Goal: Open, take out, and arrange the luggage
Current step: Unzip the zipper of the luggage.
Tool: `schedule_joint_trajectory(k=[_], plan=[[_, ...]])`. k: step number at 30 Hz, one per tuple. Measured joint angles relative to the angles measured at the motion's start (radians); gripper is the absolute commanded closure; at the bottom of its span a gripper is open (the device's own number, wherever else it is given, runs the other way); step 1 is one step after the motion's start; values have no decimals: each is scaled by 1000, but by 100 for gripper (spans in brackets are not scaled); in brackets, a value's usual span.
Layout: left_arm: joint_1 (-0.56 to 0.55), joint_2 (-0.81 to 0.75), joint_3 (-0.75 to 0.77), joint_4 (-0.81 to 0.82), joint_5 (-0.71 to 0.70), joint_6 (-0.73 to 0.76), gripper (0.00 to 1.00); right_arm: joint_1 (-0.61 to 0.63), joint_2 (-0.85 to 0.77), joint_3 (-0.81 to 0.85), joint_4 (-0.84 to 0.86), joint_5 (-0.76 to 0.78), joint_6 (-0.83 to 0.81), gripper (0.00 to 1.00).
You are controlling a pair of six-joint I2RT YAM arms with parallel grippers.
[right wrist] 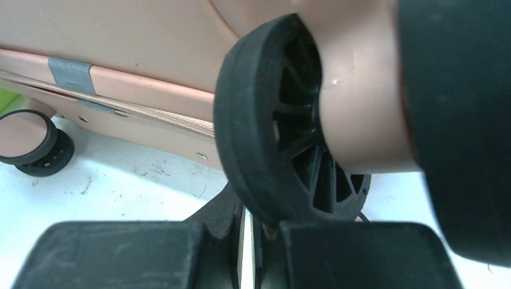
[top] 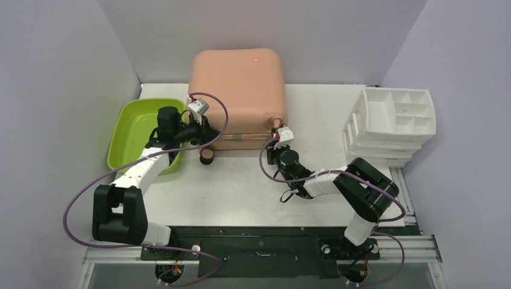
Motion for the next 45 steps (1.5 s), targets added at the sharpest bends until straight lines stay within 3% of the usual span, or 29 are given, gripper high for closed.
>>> schedule_joint_trajectory(k=[10,26,38,43,45], plan=[[-19,-23,-20,-19,-50,-18,100,-106,-65,-26,-79,-104,156,100],[-21,-23,-52,-141,-140,-12,100,-373,-6,29,-86,-501,360,100],[-20,-23,-52,-153,-265,34,100,-388,-22,124,-285,-602,241,100],[-20,-24,-52,-155,-282,40,100,-387,-52,158,-393,-546,142,100],[-18,-26,-52,-159,-298,40,100,-400,-56,183,-411,-441,105,100]])
